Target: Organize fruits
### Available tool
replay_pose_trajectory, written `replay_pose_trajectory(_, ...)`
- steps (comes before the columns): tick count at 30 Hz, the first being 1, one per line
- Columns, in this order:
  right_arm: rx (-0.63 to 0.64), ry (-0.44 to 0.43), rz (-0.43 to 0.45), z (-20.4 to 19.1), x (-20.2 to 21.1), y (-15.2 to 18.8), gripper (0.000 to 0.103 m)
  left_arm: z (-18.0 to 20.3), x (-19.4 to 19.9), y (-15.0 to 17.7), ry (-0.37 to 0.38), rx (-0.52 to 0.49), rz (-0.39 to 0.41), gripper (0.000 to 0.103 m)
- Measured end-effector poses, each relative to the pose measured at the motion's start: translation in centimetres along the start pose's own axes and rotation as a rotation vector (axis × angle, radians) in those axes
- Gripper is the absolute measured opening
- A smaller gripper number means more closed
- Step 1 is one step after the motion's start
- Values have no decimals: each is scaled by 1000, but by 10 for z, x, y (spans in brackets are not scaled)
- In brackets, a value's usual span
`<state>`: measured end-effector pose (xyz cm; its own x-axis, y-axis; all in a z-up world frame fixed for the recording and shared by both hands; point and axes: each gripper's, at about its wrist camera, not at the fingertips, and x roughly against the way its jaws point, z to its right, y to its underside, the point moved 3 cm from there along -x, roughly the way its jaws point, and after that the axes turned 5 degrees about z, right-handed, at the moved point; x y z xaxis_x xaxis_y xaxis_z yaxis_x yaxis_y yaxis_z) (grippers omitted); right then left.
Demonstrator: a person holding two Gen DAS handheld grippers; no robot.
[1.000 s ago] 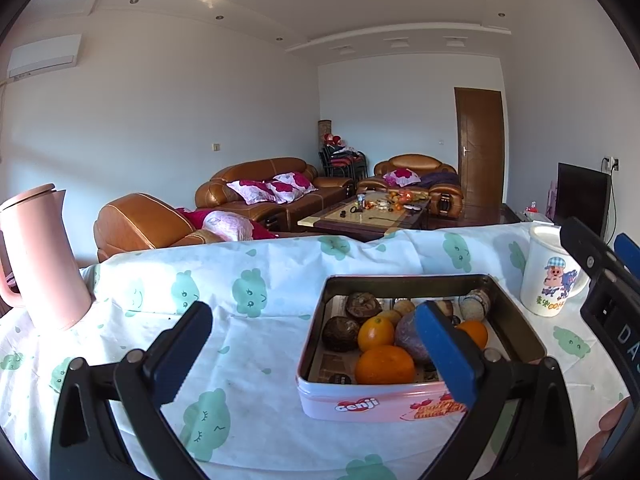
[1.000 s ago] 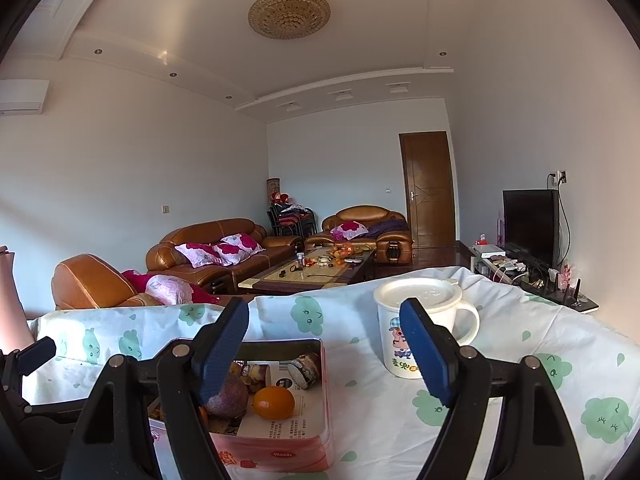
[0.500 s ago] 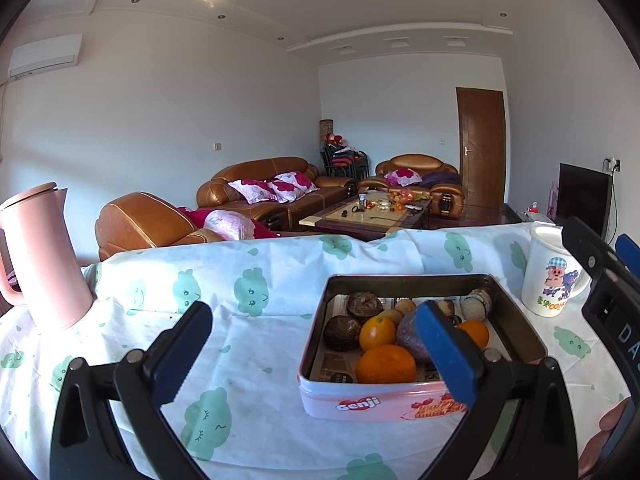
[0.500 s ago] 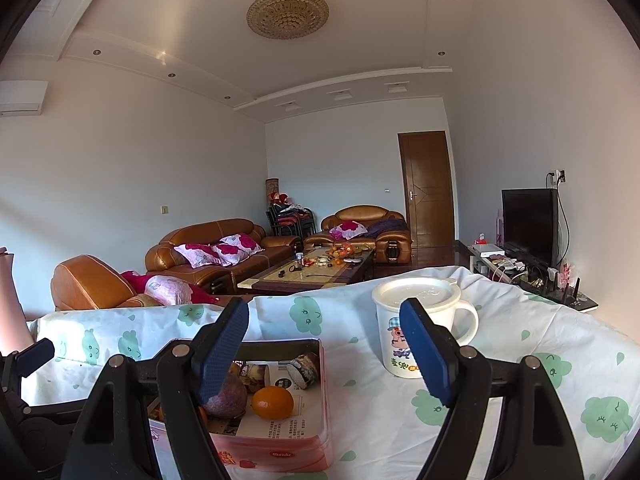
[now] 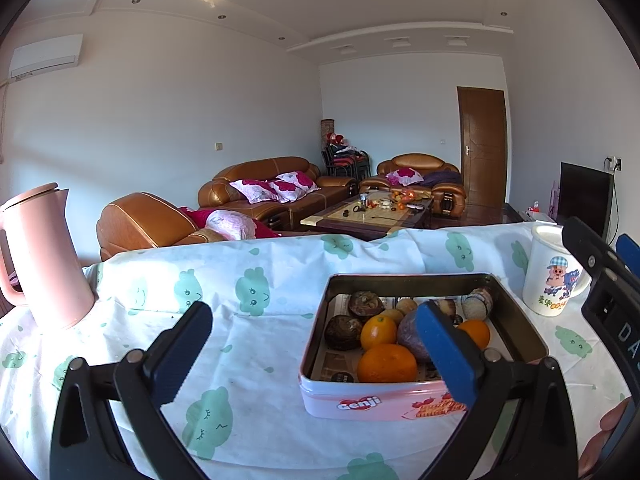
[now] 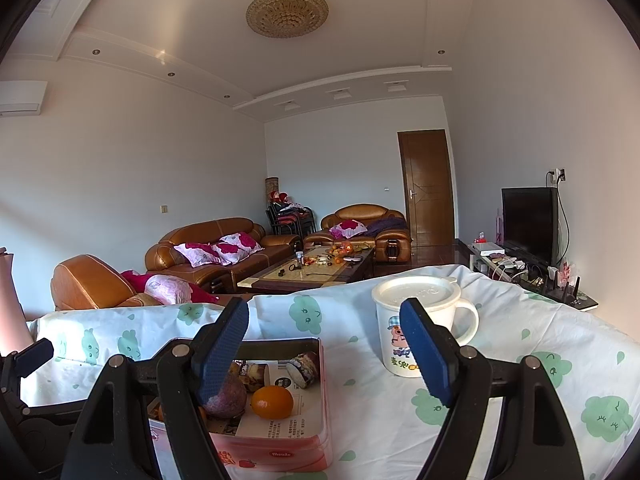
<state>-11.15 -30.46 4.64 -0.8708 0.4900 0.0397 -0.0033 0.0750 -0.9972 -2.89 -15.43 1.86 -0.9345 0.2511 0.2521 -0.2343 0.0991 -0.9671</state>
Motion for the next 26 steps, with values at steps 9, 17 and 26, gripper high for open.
replay_pose_trajectory(9,0,0,-1,0,0,0,79,0,-2,0,5,-18,-5,103)
replay_pose_trajectory(17,0,4,-5,1,0,1,79,4,0,0,41,-20,5,103)
replay_pose_trajectory(26,2,6,-9,1,-1,1,79,5,1,0,58,-13,10,103)
